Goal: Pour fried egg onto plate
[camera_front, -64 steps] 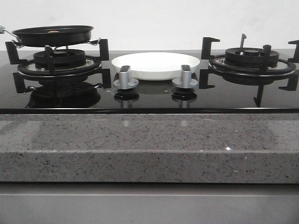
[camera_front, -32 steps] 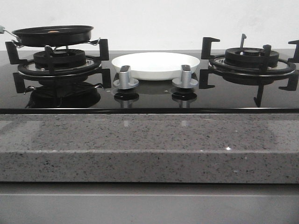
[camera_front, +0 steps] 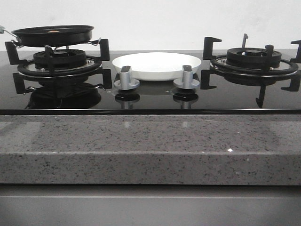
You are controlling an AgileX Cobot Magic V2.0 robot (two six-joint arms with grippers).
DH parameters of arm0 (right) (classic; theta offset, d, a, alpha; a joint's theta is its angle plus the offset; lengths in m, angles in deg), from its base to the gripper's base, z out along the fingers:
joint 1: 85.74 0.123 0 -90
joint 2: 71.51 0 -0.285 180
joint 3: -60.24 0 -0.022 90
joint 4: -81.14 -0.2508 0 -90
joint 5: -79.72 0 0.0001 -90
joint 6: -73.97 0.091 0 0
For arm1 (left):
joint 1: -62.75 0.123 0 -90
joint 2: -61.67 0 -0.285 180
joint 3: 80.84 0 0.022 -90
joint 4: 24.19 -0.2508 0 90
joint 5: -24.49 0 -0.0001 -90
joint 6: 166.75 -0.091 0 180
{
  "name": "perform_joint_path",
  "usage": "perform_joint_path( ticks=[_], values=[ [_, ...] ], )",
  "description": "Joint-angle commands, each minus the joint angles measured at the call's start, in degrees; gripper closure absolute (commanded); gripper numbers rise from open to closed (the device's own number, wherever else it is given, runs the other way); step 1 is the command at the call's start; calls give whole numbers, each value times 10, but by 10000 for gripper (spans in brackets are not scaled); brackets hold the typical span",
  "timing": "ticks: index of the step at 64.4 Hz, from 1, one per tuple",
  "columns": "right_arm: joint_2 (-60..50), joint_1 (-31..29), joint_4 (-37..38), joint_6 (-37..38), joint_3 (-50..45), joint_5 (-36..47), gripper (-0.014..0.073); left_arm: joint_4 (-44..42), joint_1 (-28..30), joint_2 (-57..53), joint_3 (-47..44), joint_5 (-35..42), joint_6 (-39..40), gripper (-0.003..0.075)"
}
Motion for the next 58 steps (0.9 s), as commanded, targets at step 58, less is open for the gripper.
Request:
perform_joint_path(
  ticks=[58],
  values=[
    [182, -4, 1, -2, 200, -43, 658, 3, -1, 205, 206, -61, 1, 737]
  ],
)
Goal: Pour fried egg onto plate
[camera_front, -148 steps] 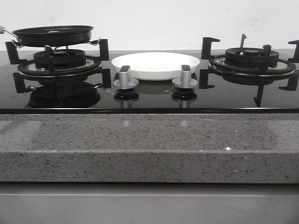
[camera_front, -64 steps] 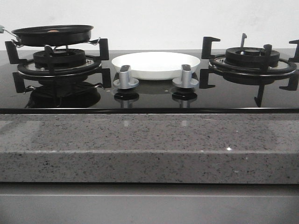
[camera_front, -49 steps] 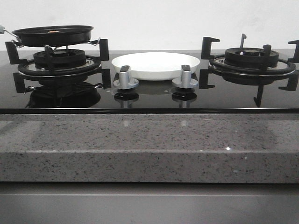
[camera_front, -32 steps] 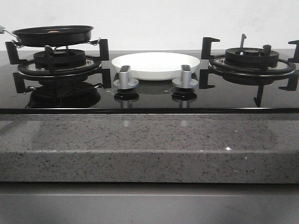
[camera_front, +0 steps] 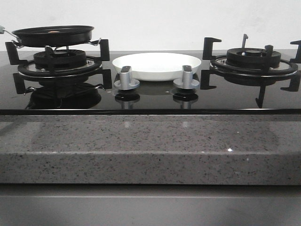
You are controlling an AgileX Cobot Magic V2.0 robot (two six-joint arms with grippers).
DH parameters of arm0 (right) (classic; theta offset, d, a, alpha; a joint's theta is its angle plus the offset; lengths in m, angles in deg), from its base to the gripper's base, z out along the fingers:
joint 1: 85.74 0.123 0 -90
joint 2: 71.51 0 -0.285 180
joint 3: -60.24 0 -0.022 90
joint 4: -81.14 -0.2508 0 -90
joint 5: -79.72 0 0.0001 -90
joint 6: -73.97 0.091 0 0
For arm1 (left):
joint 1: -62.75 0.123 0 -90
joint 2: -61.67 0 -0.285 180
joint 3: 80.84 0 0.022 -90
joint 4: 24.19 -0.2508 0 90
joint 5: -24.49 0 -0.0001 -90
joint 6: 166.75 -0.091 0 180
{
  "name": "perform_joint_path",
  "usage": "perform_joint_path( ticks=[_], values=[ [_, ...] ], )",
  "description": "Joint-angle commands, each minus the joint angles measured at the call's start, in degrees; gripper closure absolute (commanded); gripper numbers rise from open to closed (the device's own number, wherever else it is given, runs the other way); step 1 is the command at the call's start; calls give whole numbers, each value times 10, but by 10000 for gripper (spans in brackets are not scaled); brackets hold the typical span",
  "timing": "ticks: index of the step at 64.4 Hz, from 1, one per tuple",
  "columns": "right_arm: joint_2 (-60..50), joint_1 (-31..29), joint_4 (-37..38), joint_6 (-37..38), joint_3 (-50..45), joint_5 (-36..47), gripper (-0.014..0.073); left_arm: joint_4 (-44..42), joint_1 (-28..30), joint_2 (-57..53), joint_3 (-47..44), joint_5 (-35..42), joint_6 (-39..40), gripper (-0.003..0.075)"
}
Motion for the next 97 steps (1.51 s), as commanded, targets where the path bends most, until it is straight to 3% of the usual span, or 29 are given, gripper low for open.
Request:
perform_joint_path(
  ticks=[1, 4, 8, 17, 23, 64, 76, 97],
  values=[
    [12, -4, -3, -2, 18, 43, 656, 3, -1, 9, 15, 49, 1, 734],
    [12, -4, -2, -2, 18, 40, 620, 3, -1, 9, 15, 53, 1, 706],
    [12, -4, 0, -2, 18, 38, 519, 1, -1, 9, 15, 58, 1, 610],
    [12, -4, 18, -2, 18, 35, 189, -15, -1, 9, 15, 58, 1, 291],
    [12, -4, 18, -2, 18, 34, 83, -11, -1, 9, 15, 60, 1, 206],
    [13, -4, 12, -2, 19, 42, 75, 2, -1, 10, 15, 67, 1, 206],
    [82, 15, -12, -6, 78, -68, 75, 0, -30, 10, 15, 67, 1, 206],
    [274, 118, -112, -111, 190, -186, 76, 0, -46, 10, 15, 67, 1, 206]
  ],
)
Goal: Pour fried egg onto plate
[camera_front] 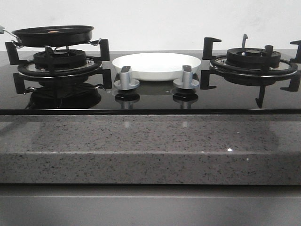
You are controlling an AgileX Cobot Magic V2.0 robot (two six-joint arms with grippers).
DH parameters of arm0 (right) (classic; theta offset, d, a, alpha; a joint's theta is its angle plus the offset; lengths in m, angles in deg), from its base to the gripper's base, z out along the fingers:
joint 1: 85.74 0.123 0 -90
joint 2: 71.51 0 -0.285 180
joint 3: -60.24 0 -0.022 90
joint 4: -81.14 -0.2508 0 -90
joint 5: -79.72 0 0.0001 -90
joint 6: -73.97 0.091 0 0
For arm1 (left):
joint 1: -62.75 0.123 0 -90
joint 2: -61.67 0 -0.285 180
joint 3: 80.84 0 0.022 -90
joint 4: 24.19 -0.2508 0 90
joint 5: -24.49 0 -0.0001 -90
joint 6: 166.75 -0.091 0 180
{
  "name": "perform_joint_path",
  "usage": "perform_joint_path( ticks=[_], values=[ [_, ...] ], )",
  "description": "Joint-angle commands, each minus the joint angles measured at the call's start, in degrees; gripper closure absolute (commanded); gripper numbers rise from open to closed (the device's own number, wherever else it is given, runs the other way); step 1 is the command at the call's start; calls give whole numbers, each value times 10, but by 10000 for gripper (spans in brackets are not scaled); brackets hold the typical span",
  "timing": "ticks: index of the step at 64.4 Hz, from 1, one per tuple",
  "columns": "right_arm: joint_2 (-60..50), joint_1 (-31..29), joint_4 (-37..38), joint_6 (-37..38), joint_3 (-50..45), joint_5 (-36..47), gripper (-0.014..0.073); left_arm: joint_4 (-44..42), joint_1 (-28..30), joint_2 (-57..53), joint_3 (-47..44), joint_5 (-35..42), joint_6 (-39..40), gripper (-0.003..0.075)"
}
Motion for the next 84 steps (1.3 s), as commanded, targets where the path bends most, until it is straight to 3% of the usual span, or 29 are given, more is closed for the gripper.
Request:
perform_joint_path(
  ticks=[1, 15, 31, 64, 84],
  values=[
    [56, 27, -26, -20, 46, 13, 76, 4, -4, 10, 15, 49, 1, 206],
    [195, 78, -32, -20, 128, -12, 85, 4, -4, 10, 15, 49, 1, 207],
    [356, 80, -78, -20, 259, -50, 286, 4, -4, 10, 15, 49, 1, 207],
    [671, 77, -89, 125, 583, -210, 287, 4, -4, 10, 15, 49, 1, 207],
    [760, 77, -60, 202, 688, -248, 287, 4, -4, 10, 15, 49, 1, 207]
  ],
)
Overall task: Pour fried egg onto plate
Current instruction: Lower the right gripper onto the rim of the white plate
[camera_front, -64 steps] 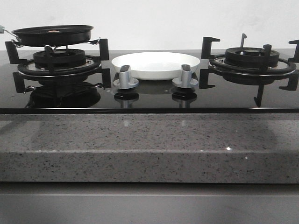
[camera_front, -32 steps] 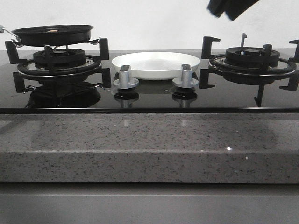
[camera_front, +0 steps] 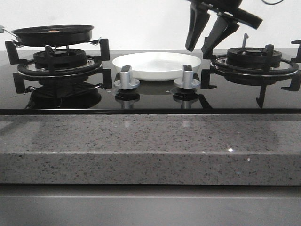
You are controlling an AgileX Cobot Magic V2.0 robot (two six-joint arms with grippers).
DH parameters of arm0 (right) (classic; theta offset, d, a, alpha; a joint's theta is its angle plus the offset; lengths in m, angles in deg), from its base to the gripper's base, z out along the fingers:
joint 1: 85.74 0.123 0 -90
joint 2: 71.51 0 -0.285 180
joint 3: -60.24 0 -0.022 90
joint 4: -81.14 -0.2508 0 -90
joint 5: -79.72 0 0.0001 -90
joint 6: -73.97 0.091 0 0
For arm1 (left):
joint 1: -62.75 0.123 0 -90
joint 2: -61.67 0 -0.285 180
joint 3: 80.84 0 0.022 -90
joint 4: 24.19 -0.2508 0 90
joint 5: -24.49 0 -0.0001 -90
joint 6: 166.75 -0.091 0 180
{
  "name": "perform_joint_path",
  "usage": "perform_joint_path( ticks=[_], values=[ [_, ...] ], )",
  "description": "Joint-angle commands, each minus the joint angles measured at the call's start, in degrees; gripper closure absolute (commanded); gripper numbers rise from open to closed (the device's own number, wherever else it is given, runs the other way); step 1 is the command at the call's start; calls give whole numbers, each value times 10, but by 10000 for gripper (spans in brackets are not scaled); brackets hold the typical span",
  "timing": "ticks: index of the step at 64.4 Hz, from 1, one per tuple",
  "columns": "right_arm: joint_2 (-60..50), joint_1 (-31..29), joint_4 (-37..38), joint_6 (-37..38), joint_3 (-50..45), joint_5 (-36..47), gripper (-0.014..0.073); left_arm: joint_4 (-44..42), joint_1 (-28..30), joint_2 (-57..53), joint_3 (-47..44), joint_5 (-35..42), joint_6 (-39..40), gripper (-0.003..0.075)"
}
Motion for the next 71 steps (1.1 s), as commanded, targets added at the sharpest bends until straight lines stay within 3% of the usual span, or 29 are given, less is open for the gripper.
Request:
perform_joint_path(
  ticks=[1, 16, 41, 71],
  values=[
    [-20, -2, -3, 15, 34, -7, 287, 4, -4, 10, 15, 49, 1, 207],
    [-3, -9, 19, 37, 40, -11, 287, 4, -4, 10, 15, 49, 1, 207],
    [12, -11, -8, 37, 40, -6, 314, 4, -4, 10, 15, 49, 1, 207],
    [21, -12, -12, 37, 49, 2, 619, 4, -4, 10, 15, 49, 1, 207]
  ],
)
